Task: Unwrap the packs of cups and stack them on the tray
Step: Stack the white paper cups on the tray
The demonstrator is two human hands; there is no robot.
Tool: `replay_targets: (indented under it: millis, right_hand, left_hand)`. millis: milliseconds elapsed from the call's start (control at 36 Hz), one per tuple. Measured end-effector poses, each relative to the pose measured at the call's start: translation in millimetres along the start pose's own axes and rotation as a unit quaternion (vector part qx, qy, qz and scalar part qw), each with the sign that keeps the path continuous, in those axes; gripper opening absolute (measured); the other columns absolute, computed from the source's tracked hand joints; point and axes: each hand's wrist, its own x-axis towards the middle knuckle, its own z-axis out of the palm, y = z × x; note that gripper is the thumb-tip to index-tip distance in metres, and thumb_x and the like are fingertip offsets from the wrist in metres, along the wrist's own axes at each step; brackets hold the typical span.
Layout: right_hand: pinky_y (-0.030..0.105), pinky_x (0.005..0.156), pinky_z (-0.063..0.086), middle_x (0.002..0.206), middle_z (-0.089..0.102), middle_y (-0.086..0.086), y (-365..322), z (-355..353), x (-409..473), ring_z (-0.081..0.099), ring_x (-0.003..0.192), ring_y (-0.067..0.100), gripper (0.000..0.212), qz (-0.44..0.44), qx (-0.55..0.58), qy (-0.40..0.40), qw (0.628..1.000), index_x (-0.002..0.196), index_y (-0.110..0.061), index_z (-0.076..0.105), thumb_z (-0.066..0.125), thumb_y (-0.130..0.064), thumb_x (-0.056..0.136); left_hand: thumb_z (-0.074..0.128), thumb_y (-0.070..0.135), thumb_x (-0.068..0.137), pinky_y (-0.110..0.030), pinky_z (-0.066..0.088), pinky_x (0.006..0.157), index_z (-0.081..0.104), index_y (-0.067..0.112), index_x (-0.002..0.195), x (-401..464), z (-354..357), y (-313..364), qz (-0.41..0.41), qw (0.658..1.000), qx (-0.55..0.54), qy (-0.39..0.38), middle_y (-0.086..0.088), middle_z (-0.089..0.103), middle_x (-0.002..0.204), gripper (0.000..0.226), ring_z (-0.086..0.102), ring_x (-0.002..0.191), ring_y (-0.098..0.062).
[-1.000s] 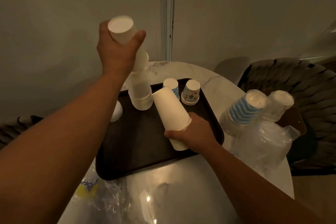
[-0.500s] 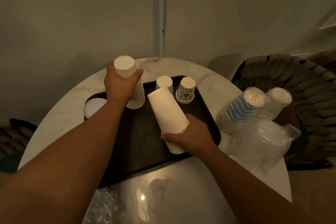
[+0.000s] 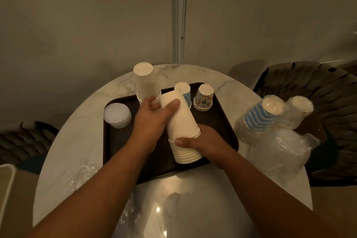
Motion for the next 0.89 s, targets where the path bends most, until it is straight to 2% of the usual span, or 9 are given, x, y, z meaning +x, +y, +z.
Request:
replay_targets:
  millis: [56,111,167,222,333,417,556,667,889]
  right_hand:
    - [0.04,0.093,0.054,0.104,0.074,0.0,-3.7,2.2,-3.8,0.069,0.099,0.016,0.063,-0.005,0.023,-0.029,0.999,0.108,-0.019,0.069,0.091,-0.038,0.051]
    - [0.04,0.093,0.054,0.104,0.074,0.002,-5.1,5.5,-6.2,0.07,0.098,0.017,0.054,-0.014,0.023,-0.034,0.999,0.109,-0.017,0.069,0.091,-0.023,0.059]
    - [0.041,0.091,0.055,0.102,0.074,-0.001,-6.7,10.0,-6.9,0.07,0.094,0.013,0.061,-0.018,-0.011,-0.005,1.0,0.108,-0.021,0.068,0.093,-0.034,0.053]
    - [0.04,0.089,0.055,0.104,0.072,-0.005,-10.3,13.9,-8.8,0.068,0.094,0.01,0.078,-0.016,-0.077,0.032,0.996,0.108,-0.024,0.066,0.089,-0.055,0.041]
    - [0.026,0.083,0.049,0.112,0.066,-0.004,-19.7,18.5,-18.4,0.063,0.103,0.013,0.075,-0.042,-0.183,0.098,0.977,0.115,-0.023,0.059,0.089,-0.052,0.053]
    - [0.021,0.077,0.043,0.111,0.065,-0.005,-17.1,20.4,-17.1,0.062,0.103,0.012,0.077,-0.06,-0.214,0.136,0.965,0.116,-0.022,0.057,0.087,-0.055,0.054]
    - [0.032,0.082,0.053,0.108,0.067,-0.003,-15.1,18.8,-8.9,0.064,0.099,0.015,0.08,-0.081,-0.24,0.174,0.951,0.115,-0.022,0.056,0.085,-0.06,0.05]
    - [0.03,0.083,0.051,0.114,0.066,-0.002,-14.0,7.2,-5.5,0.061,0.101,0.014,0.079,-0.071,-0.212,0.181,0.958,0.118,-0.02,0.056,0.089,-0.05,0.052]
    - [0.025,0.081,0.046,0.115,0.057,-0.008,-0.2,0.8,0.6,0.052,0.1,0.008,0.082,-0.05,-0.141,0.175,0.973,0.124,-0.021,0.052,0.09,-0.044,0.055]
  left_hand:
    - [0.084,0.033,0.069,-0.043,0.058,0.083,0.064,0.011,0.116,-4.9,4.4,1.9,-0.058,0.995,-0.053,-0.058,-0.009,0.074,0.104,0.056,0.07,0.099,-0.027]
    - [0.078,0.019,0.078,-0.042,0.06,0.077,0.066,0.01,0.107,-8.8,9.4,6.1,-0.067,0.993,-0.081,-0.045,-0.013,0.074,0.097,0.033,0.071,0.092,-0.03]
    - [0.079,0.014,0.076,-0.043,0.06,0.075,0.067,0.013,0.1,-12.3,15.7,8.4,-0.061,0.995,-0.081,-0.007,-0.012,0.073,0.091,0.027,0.071,0.088,-0.029]
    - [0.085,0.017,0.067,-0.046,0.06,0.078,0.067,0.018,0.092,-12.7,20.6,7.3,-0.056,0.995,-0.073,0.034,-0.009,0.073,0.089,0.032,0.072,0.087,-0.028]
    - [0.085,0.045,0.034,-0.048,0.059,0.081,0.066,0.022,0.091,-10.0,24.7,2.9,-0.051,0.994,-0.049,0.086,-0.005,0.073,0.094,0.064,0.072,0.087,-0.023]
    - [0.081,0.054,0.033,-0.046,0.058,0.083,0.065,0.024,0.095,-8.1,27.7,1.6,-0.037,0.991,-0.032,0.122,-0.001,0.072,0.097,0.071,0.071,0.087,-0.02]
    - [0.08,0.056,0.038,-0.043,0.058,0.083,0.065,0.024,0.095,-4.2,31.6,9.5,-0.016,0.987,-0.022,0.159,0.002,0.071,0.095,0.068,0.07,0.085,-0.015]
    - [0.087,0.047,0.055,-0.035,0.057,0.074,0.063,0.024,0.087,18.0,21.6,48.1,0.053,0.984,0.028,0.168,0.007,0.069,0.085,0.046,0.069,0.082,-0.015]
    - [0.084,0.048,0.062,-0.02,0.05,0.086,0.046,0.026,0.127,64.5,-8.4,123.6,0.293,0.933,0.143,0.152,0.011,0.058,0.117,0.079,0.059,0.105,-0.006]
